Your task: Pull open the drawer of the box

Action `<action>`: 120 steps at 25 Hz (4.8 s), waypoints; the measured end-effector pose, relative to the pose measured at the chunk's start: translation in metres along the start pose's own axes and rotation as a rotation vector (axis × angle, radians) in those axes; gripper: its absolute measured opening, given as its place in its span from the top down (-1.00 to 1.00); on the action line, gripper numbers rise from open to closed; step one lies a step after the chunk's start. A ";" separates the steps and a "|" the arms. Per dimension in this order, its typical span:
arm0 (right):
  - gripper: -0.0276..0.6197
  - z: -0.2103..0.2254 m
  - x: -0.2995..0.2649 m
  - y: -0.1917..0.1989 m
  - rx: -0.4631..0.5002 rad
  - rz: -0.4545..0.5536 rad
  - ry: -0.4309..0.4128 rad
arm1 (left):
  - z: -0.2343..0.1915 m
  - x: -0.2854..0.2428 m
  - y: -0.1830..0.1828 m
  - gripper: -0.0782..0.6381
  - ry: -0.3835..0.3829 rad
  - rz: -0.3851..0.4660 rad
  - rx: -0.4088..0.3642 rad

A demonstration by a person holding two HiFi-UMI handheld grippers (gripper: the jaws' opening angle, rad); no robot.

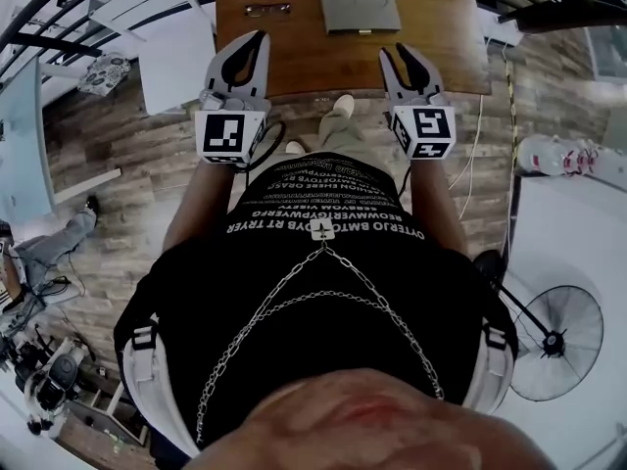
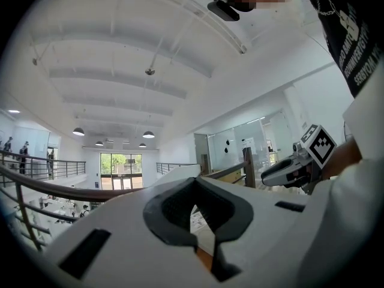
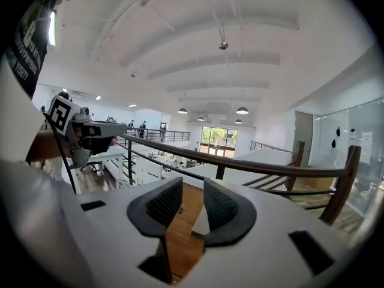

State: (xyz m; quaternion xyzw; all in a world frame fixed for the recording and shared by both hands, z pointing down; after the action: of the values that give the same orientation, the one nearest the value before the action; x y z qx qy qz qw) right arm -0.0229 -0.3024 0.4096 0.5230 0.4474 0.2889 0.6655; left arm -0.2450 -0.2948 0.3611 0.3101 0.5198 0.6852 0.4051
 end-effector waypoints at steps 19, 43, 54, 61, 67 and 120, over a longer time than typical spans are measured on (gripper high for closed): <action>0.59 0.081 -0.102 0.098 -0.103 -0.202 0.000 | -0.014 -0.078 0.015 0.76 -0.036 -0.066 -0.028; 0.54 0.158 -0.183 0.245 -0.250 -0.539 -0.002 | 0.009 -0.172 0.032 0.76 -0.024 -0.126 -0.042; 0.46 0.179 -0.233 0.308 -0.298 -0.696 0.010 | 0.002 -0.190 0.050 0.76 -0.036 -0.200 -0.051; 0.37 0.200 -0.250 0.336 -0.346 -0.753 0.050 | 0.011 -0.197 0.064 0.77 -0.027 -0.242 -0.048; 0.34 0.203 -0.262 0.337 -0.380 -0.756 0.090 | 0.014 -0.197 0.067 0.77 -0.023 -0.257 -0.058; 0.41 0.149 -0.205 0.345 -0.434 -0.799 0.151 | 0.002 -0.092 0.048 0.76 -0.034 -0.227 -0.075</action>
State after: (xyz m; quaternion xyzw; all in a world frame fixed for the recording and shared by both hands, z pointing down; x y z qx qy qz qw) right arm 0.0505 -0.4435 0.8072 0.1355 0.5903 0.1343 0.7843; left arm -0.2102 -0.3807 0.4072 0.2453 0.5185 0.6486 0.5004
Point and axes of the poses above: the fingertips, and each gripper's own axes: x backward along the fingers, z to its right, y out of its underside, the point moved 2 cm from there along x, backward along the fingers, and after that the axes turned 11 degrees about -x, right-handed, at the moved point
